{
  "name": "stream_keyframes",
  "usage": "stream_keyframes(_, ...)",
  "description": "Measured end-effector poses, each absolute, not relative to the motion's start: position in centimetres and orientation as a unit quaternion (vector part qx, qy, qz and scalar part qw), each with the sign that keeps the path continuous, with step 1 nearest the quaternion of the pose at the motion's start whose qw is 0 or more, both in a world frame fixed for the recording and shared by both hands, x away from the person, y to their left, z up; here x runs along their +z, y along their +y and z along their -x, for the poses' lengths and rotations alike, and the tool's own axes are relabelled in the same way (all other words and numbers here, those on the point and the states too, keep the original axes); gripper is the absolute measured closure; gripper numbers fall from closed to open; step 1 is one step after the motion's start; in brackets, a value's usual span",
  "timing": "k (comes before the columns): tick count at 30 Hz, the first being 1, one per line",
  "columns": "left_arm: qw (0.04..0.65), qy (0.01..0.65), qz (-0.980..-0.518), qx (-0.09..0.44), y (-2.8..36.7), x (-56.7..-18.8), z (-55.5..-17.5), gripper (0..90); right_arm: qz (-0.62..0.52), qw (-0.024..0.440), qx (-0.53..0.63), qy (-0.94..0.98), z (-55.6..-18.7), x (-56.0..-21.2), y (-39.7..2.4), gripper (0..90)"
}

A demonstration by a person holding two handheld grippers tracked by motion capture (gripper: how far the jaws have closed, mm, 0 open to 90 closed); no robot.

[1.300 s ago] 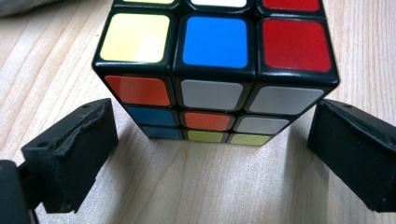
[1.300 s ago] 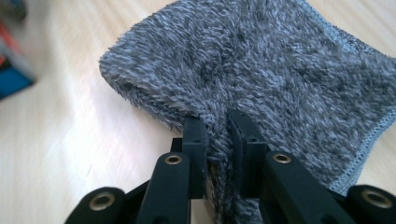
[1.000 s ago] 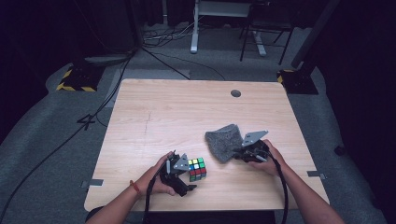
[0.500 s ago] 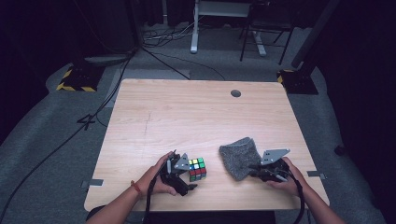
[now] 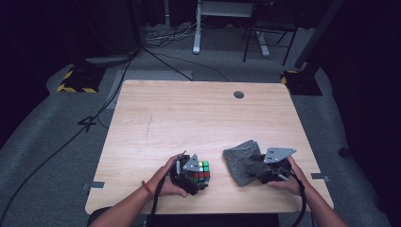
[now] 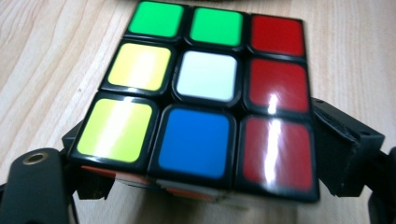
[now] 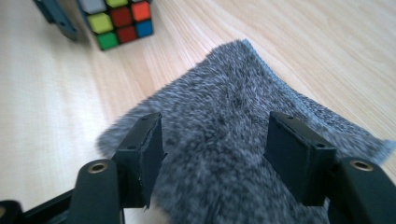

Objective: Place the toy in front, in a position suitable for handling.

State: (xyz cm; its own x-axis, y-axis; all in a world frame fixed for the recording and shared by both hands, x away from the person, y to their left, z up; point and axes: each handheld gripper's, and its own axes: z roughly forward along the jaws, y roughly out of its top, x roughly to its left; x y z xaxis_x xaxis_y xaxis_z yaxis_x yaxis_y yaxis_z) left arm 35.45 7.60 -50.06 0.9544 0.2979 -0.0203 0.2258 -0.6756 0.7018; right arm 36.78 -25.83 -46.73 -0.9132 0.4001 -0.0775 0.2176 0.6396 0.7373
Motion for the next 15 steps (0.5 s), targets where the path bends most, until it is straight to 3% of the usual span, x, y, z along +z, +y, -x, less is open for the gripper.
stream_keyframes(5, 0.371, 0.146, -0.916, 0.045, 7.7, -50.2, -35.7, 22.4, -0.177, 0.105, 0.382, 0.901, -37.8, -48.0, -25.2, 34.4)
stream_keyframes(11, 0.372, 0.142, -0.916, 0.049, 7.6, -50.2, -36.3, 23.5, -0.198, 0.084, 0.373, 0.903, -38.4, -49.5, -25.2, 35.0)
stream_keyframes(15, 0.377, 0.127, -0.916, 0.047, 7.6, -50.2, -36.7, 29.2, -0.208, 0.085, 0.367, 0.903, -38.1, -49.3, -25.5, 47.0)
